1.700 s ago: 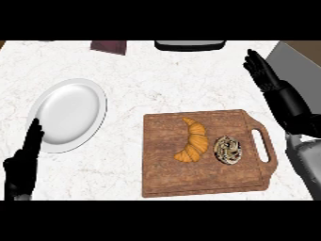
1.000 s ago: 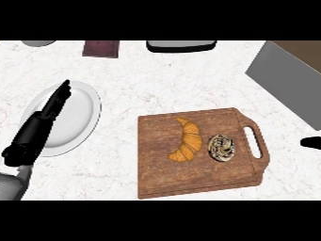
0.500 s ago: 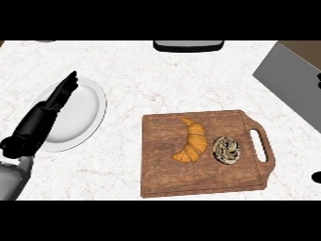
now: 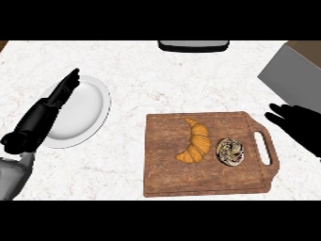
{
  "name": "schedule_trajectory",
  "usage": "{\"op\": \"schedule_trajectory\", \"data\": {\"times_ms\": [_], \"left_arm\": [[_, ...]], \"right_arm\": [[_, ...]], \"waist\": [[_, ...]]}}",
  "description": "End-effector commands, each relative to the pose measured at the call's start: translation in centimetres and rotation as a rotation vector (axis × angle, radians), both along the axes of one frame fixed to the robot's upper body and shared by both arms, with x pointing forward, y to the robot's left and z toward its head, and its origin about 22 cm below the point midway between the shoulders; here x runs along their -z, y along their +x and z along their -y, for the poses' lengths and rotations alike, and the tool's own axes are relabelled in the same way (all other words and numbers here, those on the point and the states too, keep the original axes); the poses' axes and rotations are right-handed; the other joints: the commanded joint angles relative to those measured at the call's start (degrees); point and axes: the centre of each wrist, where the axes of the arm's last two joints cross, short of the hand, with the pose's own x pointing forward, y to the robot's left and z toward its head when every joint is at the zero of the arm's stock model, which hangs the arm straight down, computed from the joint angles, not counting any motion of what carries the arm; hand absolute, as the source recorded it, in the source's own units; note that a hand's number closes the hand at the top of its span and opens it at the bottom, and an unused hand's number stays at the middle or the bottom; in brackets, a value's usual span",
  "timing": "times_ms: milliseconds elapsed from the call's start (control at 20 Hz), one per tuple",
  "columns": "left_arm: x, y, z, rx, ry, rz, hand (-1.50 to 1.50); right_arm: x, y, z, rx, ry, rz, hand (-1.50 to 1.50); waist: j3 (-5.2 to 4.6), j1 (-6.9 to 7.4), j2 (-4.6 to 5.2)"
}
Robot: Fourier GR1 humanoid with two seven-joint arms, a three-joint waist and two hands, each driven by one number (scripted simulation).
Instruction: Pick the cupcake from the cutting board and place it in the cardboard box
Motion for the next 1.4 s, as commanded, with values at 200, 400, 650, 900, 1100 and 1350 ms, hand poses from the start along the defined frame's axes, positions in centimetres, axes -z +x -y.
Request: {"op": "schedule_trajectory", "data": {"times_ms": [200,400,650,900,1100,1350], "left_arm": [[0.3,0.5,0.3,0.017,-0.009,-0.005,0.00],[0.0,0.3,0.7,0.010,0.004,-0.018,0.00],[0.1,0.8,-0.5,0.003,-0.015,-0.008,0.00],[-1.3,-0.2,0.7,0.032,-0.013,-0.006,0.00],[-0.1,0.0,-0.6,0.004,0.002,-0.011,0.00],[0.4,-1.2,0.1,0.007,-0.013,-0.002,0.00]], "right_arm": [[0.3,-1.1,-5.9,0.079,-0.216,-0.089,-1.50],[1.0,-2.9,-9.6,0.098,-0.168,-0.116,-1.50],[2.7,-0.4,-11.5,0.108,-0.196,-0.178,-1.50],[4.3,1.2,-11.2,0.159,-0.256,-0.124,-1.50],[5.5,2.1,-13.3,0.170,-0.241,-0.108,-1.50],[5.7,1.4,-12.2,0.166,-0.289,-0.120,-1.50]], "waist": [[0.00,0.45,0.16],[0.05,-0.07,-0.08],[0.10,-0.28,0.03],[0.16,-0.11,-0.06],[0.14,-0.19,0.04],[0.15,-0.35,-0.05]]}}
